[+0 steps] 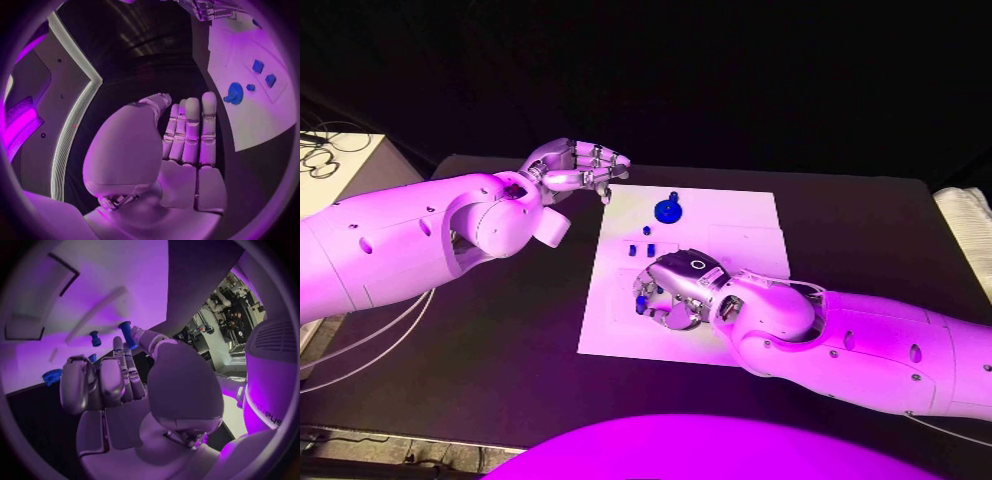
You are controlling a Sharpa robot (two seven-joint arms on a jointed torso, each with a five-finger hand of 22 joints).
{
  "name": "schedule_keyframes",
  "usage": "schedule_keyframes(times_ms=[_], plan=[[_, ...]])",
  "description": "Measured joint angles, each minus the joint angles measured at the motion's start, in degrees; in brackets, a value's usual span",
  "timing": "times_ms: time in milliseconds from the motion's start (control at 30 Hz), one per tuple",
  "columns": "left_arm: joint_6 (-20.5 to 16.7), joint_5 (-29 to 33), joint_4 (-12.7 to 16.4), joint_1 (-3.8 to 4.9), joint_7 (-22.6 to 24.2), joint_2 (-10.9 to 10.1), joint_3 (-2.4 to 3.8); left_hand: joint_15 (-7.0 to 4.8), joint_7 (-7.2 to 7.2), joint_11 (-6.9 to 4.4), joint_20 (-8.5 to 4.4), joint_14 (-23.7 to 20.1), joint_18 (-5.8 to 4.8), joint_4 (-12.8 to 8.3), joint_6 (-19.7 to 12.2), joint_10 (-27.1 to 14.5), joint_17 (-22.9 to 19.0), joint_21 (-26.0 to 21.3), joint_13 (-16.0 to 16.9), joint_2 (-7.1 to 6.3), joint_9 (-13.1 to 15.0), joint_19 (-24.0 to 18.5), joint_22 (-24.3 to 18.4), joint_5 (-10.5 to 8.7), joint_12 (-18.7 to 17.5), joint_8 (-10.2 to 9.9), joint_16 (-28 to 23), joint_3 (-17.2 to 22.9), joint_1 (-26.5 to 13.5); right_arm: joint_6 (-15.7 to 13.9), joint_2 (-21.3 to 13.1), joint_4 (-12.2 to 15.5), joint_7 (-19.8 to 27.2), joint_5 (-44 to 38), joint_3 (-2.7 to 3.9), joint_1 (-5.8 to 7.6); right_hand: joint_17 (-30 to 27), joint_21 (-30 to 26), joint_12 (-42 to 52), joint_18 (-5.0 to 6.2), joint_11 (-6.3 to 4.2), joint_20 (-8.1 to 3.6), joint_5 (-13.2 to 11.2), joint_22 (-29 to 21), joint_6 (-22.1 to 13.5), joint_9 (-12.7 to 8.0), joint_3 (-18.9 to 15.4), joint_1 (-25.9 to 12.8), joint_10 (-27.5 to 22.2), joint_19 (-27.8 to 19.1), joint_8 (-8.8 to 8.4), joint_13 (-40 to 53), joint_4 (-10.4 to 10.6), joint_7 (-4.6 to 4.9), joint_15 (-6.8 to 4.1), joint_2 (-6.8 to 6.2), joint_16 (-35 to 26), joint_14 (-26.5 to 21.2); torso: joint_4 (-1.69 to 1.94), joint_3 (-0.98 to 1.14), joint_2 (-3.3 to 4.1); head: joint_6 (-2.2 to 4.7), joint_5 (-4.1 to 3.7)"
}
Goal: Assemble the parts on the task board
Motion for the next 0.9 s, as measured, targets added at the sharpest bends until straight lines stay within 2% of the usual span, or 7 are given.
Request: schedule_keyframes(times_ms=[200,433,467,500,700,800,900], plan=[[0.0,0.0,0.0,0.01,-0.03,0.0,0.0,0.0,0.0,0.0,0.0,0.0,0.0,0.0,0.0,0.0,0.0,0.07,0.0,0.0,0.0,0.0,0.0,0.0,0.0,0.0,0.0,0.0,0.0,-0.03,0.25,-0.09,0.45,0.38,-0.06,0.0,-0.67,-1.04,0.7,0.0,0.12,0.16,0.0,0.0,-0.9,-0.41,-4.92,0.02,-1.24,-0.2,-0.74,-0.28,0.22,-0.46,-0.09,0.02,-0.18,-0.09,0.02,0.01,0.0,-0.04,0.03],[0.0,0.01,0.0,0.0,-0.09,-0.03,0.0,0.0,0.0,0.0,0.0,0.0,0.0,0.0,0.0,0.0,-0.01,0.35,0.0,0.0,0.01,0.0,0.07,0.0,0.0,0.0,0.0,0.0,0.0,-0.39,0.18,-0.13,0.82,0.69,-0.11,0.0,-0.92,-1.59,0.88,0.0,0.21,0.16,0.03,-0.01,-0.9,-0.48,-5.58,0.62,-1.56,-0.2,-0.96,-0.27,0.29,-0.46,-0.09,0.62,-0.18,-0.09,0.0,0.02,-0.01,-0.1,0.06],[0.0,0.01,0.0,0.0,-0.1,-0.03,0.0,0.0,0.0,0.0,0.0,0.0,0.0,0.0,0.0,0.0,-0.01,0.35,0.0,0.0,0.01,0.0,0.07,0.0,0.0,0.0,0.0,0.0,0.0,-0.51,0.14,-0.13,0.85,0.72,-0.11,0.0,-1.07,-1.72,0.88,0.48,0.17,0.16,0.26,-0.01,-0.9,-0.5,-5.84,0.65,-1.85,-0.2,-0.96,-0.33,0.36,-0.46,0.02,0.65,-0.26,-0.2,0.0,0.02,-0.01,-0.1,0.06],[0.0,0.01,0.0,0.0,-0.11,-0.03,0.0,0.0,0.0,0.0,0.0,0.0,0.0,0.0,0.0,0.0,-0.01,0.35,0.0,0.0,0.01,0.0,0.07,0.0,0.0,0.0,0.0,0.0,0.0,-0.67,0.09,-0.13,0.87,0.74,-0.11,0.0,-1.31,-2.06,0.88,0.91,0.28,0.18,0.27,-0.01,-0.9,-0.56,-6.32,1.03,-2.32,-0.22,-0.96,-0.4,0.35,-0.46,0.16,1.03,-0.56,-0.34,0.0,0.02,-0.01,-0.09,0.02],[0.01,0.01,-0.04,0.0,-0.16,-0.03,0.0,0.0,0.0,0.0,0.0,0.0,0.0,0.0,0.0,0.0,-0.01,0.35,0.0,0.0,0.01,0.0,0.07,0.0,0.0,0.0,0.0,0.0,0.0,-2.35,-0.92,0.55,1.06,0.83,-0.11,0.0,-2.96,-4.59,1.89,0.92,0.74,0.55,0.49,-0.02,-0.9,-0.91,-10.0,2.23,-4.8,-1.25,-1.51,-0.58,0.86,-0.46,0.51,2.2,-1.41,-1.37,-0.03,0.05,-0.02,0.15,-0.24],[0.01,0.01,-0.08,-0.01,-0.18,-0.04,0.0,0.0,0.0,0.0,0.0,0.0,0.0,0.0,0.0,0.0,0.01,0.35,0.0,0.0,0.01,0.0,0.07,0.0,0.0,0.0,0.0,0.0,0.0,-3.69,-2.53,1.82,1.28,1.12,-0.03,0.08,-5.0,-8.42,3.52,1.88,1.35,1.18,1.04,-0.8,-2.02,-1.41,-18.54,5.89,-8.39,-2.87,-2.62,-0.71,3.7,-1.02,1.04,3.54,-2.62,-2.87,-0.1,0.09,-0.05,0.4,-0.51],[0.02,0.02,-0.12,-0.01,-0.2,-0.03,0.0,0.0,0.0,0.0,0.0,0.0,0.0,0.0,0.0,0.0,0.04,0.35,0.0,0.0,0.01,0.0,0.07,0.0,0.0,0.0,0.0,0.0,0.0,-5.1,-4.81,3.4,1.63,2.13,0.28,0.77,-5.07,-8.75,5.61,1.87,1.41,1.18,1.11,-0.91,-2.28,-1.69,-23.03,8.09,-9.15,-2.87,-2.87,-0.66,7.14,-0.92,1.04,3.64,-2.59,-2.87,-0.22,0.09,-0.13,0.69,-0.86]])
